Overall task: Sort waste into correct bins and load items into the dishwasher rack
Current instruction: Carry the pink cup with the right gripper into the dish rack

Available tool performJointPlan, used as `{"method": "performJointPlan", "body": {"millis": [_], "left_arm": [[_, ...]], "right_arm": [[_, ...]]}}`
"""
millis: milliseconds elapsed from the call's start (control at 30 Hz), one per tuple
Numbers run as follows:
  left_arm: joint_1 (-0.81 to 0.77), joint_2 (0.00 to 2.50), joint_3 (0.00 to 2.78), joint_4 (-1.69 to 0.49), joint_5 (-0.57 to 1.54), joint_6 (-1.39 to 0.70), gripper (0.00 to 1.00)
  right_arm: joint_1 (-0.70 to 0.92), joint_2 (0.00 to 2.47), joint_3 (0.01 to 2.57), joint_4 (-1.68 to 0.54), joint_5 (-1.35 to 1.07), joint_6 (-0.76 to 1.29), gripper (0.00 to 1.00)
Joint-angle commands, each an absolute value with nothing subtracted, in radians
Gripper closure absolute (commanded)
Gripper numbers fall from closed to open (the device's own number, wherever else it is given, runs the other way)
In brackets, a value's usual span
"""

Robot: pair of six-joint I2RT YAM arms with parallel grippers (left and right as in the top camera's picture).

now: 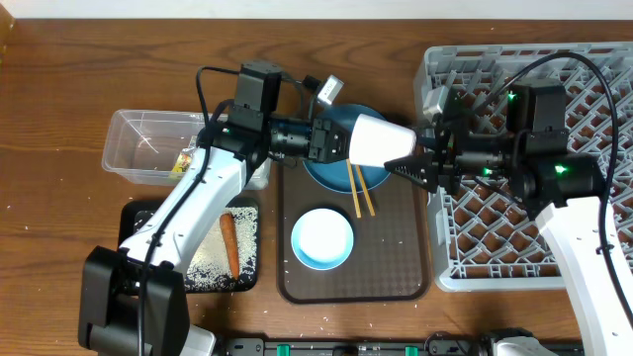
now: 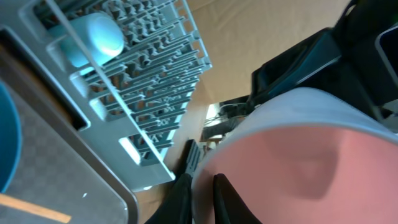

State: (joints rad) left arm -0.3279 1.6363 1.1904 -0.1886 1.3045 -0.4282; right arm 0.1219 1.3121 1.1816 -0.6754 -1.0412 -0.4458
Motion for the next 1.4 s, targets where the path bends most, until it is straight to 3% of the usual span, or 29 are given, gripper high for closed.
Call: {"method": "performJointPlan", "body": {"millis": [0, 100, 200, 567, 1000, 1133, 1367], "left_arm": [[-0.334, 1.635, 1.195, -0.209, 1.236, -0.374, 0.84], [-0.333, 1.635, 1.195, -0.209, 1.204, -0.374, 0.83], [-0.333, 1.635, 1.195, -0.21, 1.151, -0.374, 0.74], [-0.333, 1.635, 1.195, -0.3, 0.894, -0.374, 0.66], [-0.333, 1.636, 1.195, -0.397, 0.81, -0.374, 0.64], [-0.333, 1.635, 1.195, -0.403, 0.81, -0.374, 0.56], [-0.333, 1.636, 1.195, -0.404, 0.81, -0.374, 0.56]], "right_arm": [[0.12, 1.309, 1.191, -0.65, -1.046, -0.431, 0.59], [0.107, 1.309, 1.191, -0.652, -1.046, -0.429, 0.59], [0.083, 1.309, 1.191, -0.656, -1.047, -0.407, 0.6], [-0.036, 1.309, 1.191, -0.715, -1.025, -0.383, 0.6], [-0.146, 1.309, 1.191, -0.788, -0.424, -0.086, 0.62], [-0.146, 1.309, 1.191, -0.806, -0.243, -0.02, 0.62], [-0.146, 1.309, 1.191, -0.813, -0.09, 0.022, 0.62]]}}
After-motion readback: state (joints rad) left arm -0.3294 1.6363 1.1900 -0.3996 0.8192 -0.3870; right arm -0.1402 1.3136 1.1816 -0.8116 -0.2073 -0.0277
